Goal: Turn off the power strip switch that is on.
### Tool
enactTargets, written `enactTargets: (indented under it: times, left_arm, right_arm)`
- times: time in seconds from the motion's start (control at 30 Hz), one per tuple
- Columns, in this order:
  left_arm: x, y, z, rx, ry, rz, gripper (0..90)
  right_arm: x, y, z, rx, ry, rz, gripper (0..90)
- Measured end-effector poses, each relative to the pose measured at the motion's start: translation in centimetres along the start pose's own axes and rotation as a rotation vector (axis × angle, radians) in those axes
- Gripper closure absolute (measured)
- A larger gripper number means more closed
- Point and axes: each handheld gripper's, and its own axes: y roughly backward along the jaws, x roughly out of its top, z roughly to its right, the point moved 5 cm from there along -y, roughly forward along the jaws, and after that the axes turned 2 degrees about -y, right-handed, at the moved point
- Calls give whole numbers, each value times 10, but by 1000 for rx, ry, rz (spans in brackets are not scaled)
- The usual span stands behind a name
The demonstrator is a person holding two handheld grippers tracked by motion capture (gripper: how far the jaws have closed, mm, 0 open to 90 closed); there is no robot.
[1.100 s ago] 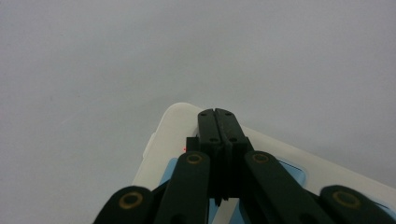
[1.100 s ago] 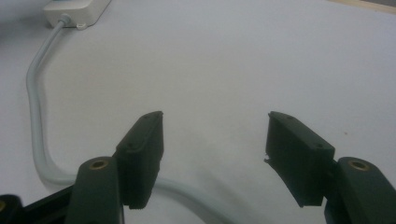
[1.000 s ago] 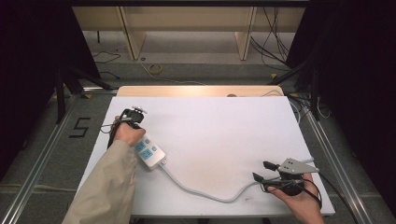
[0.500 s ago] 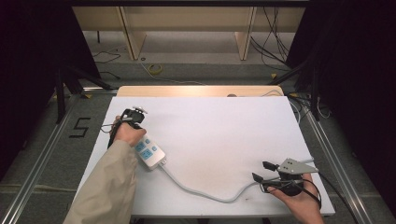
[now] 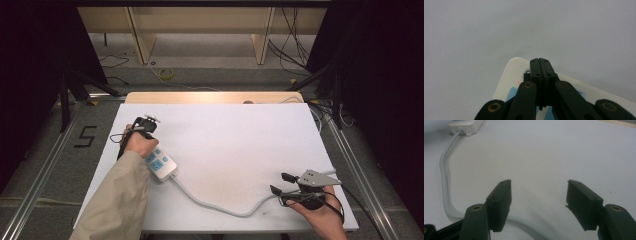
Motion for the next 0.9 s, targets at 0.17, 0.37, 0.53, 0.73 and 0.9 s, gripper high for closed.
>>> enactTargets:
  times: [0.17,0.37,0.53,0.73,0.9]
  left_arm:
    - [0,0,0,-4,3,14,900]
    - [0,0,-1,-7,6,16,900]
    - [0,0,-1,-9,7,15,900]
    - [0,0,-1,-10,4,12,900]
    - [0,0,-1,-11,3,14,900]
  right_arm:
    - [0,0,0,-2,0,0,379]
    - [0,0,1,-1,0,0,379]
    - [0,0,1,-3,1,1,379]
    - [0,1,1,-4,1,3,379]
    - [1,1,1,-5,2,5,379]
